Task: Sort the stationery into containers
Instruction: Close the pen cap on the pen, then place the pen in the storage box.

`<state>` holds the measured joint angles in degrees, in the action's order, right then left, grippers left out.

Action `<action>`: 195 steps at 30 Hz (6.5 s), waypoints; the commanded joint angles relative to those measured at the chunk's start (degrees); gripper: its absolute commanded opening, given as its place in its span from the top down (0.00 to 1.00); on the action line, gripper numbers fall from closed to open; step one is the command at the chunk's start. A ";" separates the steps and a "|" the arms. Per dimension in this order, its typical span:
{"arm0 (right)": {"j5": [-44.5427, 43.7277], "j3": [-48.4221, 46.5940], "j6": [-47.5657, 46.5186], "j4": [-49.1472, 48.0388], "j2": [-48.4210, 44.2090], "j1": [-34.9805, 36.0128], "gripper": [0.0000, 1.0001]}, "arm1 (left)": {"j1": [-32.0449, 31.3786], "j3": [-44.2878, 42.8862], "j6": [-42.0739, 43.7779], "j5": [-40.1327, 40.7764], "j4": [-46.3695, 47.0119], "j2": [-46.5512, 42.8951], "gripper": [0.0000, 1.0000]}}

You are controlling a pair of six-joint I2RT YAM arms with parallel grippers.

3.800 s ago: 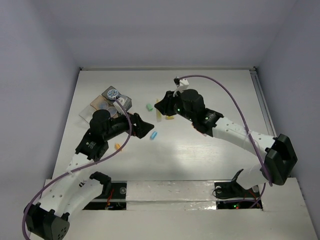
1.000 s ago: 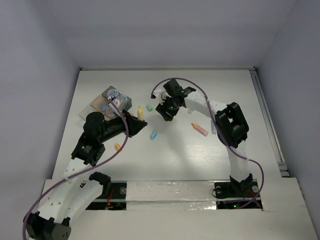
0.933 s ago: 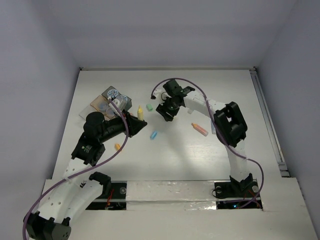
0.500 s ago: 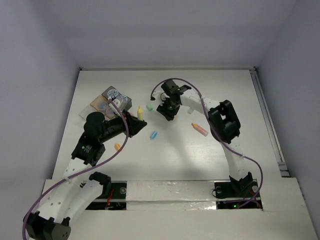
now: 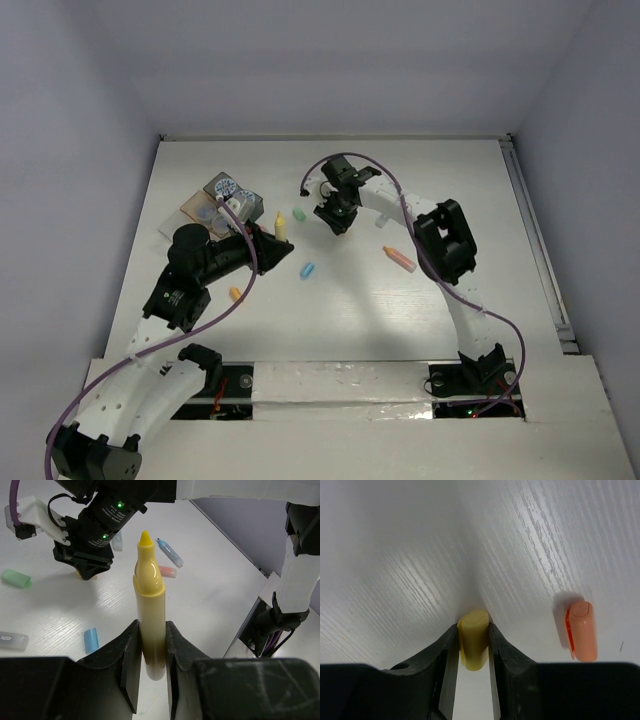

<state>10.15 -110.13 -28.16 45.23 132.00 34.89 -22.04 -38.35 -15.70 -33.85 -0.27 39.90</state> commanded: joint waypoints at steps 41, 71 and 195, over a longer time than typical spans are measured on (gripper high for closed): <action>31.51 50.45 88.45 -113.52 -47.46 2.90 1.00 | -0.19 4.77 -28.42 -29.08 42.28 10.37 1.00; 38.71 47.19 101.27 -129.85 -37.53 5.62 1.00 | -0.19 3.19 -28.68 -27.85 44.13 7.74 1.00; -13.83 76.73 51.72 -49.64 -76.99 17.84 0.22 | 32.24 7.15 -25.17 35.61 9.06 12.75 0.34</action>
<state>-0.43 -31.86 24.45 -4.43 54.61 53.21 9.87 -30.41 -42.17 4.78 5.28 55.22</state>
